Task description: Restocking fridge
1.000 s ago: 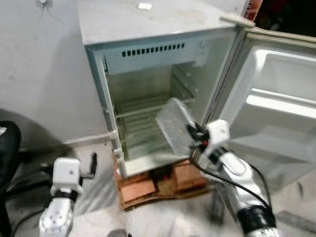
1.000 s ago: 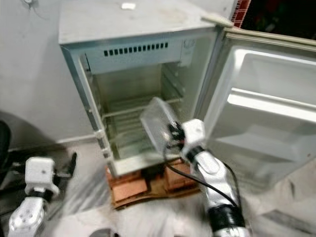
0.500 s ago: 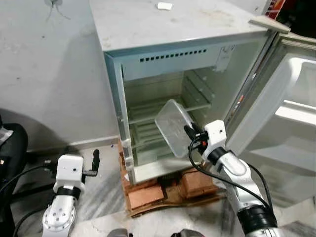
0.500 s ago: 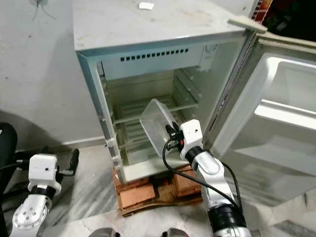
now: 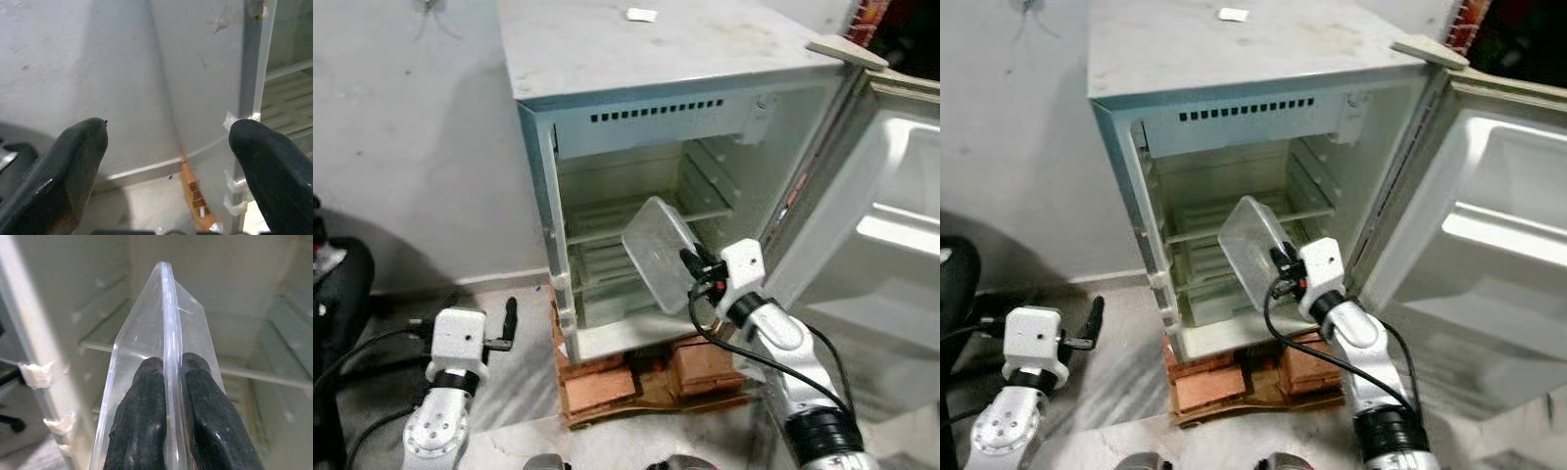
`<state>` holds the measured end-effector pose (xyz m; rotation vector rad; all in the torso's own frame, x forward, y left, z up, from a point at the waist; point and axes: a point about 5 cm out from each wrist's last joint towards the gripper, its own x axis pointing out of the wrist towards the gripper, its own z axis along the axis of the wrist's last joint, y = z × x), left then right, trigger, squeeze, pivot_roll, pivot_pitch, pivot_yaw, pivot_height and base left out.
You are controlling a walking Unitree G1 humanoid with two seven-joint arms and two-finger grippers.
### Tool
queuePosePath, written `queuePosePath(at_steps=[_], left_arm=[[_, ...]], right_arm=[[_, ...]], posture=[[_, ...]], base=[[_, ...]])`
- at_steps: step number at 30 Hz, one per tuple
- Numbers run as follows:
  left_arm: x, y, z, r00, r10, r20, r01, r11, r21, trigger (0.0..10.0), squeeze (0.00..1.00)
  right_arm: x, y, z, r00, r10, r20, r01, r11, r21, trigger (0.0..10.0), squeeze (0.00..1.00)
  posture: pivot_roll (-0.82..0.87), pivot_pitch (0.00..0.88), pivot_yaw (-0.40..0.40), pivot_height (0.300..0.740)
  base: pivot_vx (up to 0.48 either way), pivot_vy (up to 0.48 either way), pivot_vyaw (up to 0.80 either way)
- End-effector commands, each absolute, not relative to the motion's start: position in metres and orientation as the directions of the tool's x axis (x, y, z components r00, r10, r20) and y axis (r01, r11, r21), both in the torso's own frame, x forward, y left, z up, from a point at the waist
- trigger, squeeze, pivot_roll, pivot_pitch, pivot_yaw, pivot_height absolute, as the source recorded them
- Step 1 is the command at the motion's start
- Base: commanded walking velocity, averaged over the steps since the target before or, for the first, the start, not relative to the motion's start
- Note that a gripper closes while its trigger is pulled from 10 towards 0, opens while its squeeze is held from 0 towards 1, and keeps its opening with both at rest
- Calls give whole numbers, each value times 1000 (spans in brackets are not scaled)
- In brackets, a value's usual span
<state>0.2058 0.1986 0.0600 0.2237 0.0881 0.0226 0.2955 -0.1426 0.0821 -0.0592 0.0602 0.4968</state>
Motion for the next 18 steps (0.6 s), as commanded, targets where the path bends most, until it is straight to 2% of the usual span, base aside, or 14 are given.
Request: queuePosePath(at_steps=[1, 9, 18], left_arm=[[205, 197, 58, 995, 29, -93, -7, 975, 222, 10000, 0], [204, 196, 57, 995, 29, -98, -7, 976, 218, 10000, 0], [196, 204, 58, 992, 88, -94, -71, 983, 170, 10000, 0]], right_arm=[[299, -146, 85, 882, 465, -70, -469, 881, -54, 10000, 0], [299, -148, 84, 887, 456, -75, -460, 887, -48, 10000, 0], [296, -148, 81, 884, 460, -80, -463, 886, -26, 10000, 0]], posture=[[40, 53, -22, 740], [40, 59, -21, 740], [41, 70, -23, 740]], base=[[0, 0, 0], [0, 0, 0], [0, 0, 0]])
